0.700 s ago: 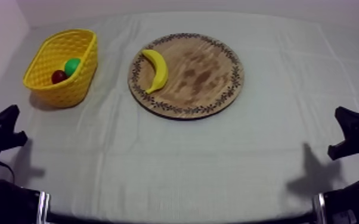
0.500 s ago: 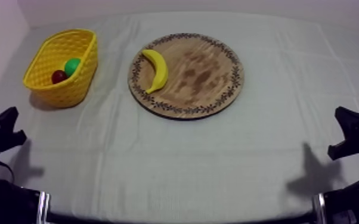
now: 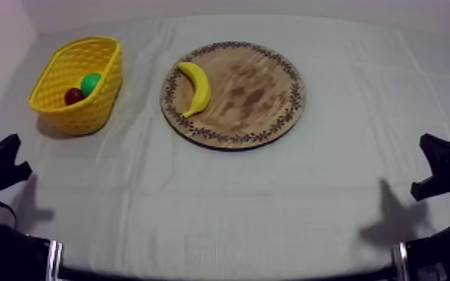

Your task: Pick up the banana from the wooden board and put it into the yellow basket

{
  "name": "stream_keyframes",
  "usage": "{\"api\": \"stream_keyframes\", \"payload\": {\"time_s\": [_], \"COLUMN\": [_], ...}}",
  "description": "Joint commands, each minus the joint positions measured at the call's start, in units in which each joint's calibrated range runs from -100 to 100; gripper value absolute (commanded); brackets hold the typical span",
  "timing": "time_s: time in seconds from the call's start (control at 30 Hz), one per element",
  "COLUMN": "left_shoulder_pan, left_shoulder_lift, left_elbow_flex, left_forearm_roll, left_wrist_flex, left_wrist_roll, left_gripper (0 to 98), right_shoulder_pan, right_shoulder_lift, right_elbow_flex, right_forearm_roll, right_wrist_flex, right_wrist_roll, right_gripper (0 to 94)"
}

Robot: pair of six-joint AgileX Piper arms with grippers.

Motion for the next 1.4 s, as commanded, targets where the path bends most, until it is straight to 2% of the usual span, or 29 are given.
{"api": "stream_keyframes", "payload": {"time_s": [0.0, 0.2, 0.43, 0.57, 1.0, 1.37], "left_shoulder_pan": [0.01, 0.04, 0.32, 0.61, 2.58, 5.52], "left_shoulder_lift": [0.55, 5.67, 14.93, 21.3, 42.97, 59.43], "left_elbow_flex": [0.3, -0.6, -11.59, -21.41, -57.97, -84.85], "left_forearm_roll": [-0.66, -3.95, -4.77, -4.66, -4.33, -3.09], "left_wrist_flex": [-1.5, -6.73, -4.66, -0.31, 20.07, 28.99], "left_wrist_roll": [0.48, 3.04, 4.47, 4.52, 2.29, 2.15], "left_gripper": [0.1, 0.0, 0.0, 0.0, 0.0, 0.0], "right_shoulder_pan": [0.0, 0.0, 0.0, 0.0, 0.0, 0.0], "right_shoulder_lift": [0.0, 0.0, 0.0, 0.0, 0.0, 0.0], "right_elbow_flex": [-0.03, -0.03, -0.03, -0.03, -0.03, -0.03], "right_forearm_roll": [0.0, 0.0, 0.0, 0.0, 0.0, 0.0], "right_wrist_flex": [0.02, 0.02, 0.02, 0.02, 0.02, 0.02], "right_wrist_roll": [0.0, 0.0, 0.0, 0.0, 0.0, 0.0], "right_gripper": [0.3, 0.3, 0.3, 0.3, 0.3, 0.3]}}
